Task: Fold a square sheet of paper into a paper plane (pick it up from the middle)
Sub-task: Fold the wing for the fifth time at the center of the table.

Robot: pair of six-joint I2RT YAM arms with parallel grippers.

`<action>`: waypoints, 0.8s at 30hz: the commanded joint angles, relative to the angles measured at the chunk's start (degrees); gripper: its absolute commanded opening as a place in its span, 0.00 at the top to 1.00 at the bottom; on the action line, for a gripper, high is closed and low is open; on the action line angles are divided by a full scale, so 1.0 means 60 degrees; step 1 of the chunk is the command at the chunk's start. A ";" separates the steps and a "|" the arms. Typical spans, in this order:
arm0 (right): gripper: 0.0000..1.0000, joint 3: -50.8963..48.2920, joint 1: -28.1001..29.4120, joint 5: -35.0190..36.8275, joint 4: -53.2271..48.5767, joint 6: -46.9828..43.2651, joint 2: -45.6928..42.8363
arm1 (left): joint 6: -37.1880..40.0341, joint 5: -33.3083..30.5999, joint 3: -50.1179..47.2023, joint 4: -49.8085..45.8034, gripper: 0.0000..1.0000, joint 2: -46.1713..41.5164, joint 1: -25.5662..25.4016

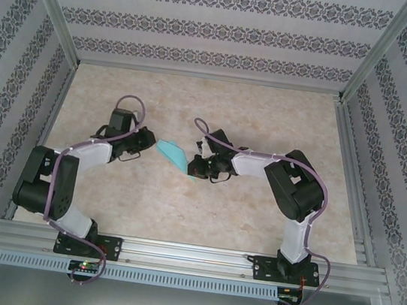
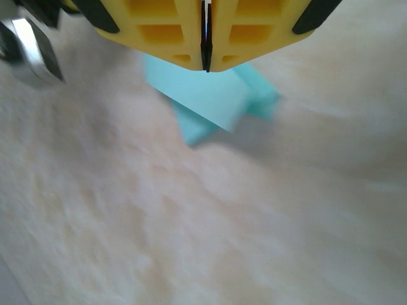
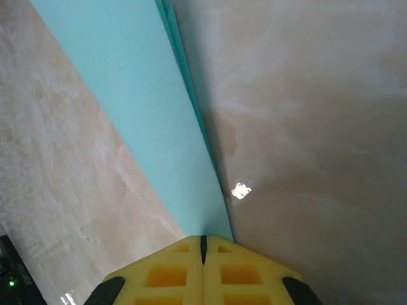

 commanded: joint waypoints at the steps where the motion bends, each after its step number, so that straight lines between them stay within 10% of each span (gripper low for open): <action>1: 0.97 -0.0338 0.0165 0.0642 -0.1186 0.0488 0.0404 | -0.0618 0.0151 -0.0357 0.0998 0.88 -0.0050 -0.0896; 9: 0.98 -0.0288 0.0163 0.0624 -0.1245 0.0484 0.0537 | -0.1327 0.0049 0.0064 0.1761 0.91 0.1132 -0.2530; 24: 1.00 -0.0167 0.0187 0.1040 -0.1766 0.0282 0.0678 | -0.1679 -0.0445 -0.0029 0.1803 0.98 0.2214 -0.2758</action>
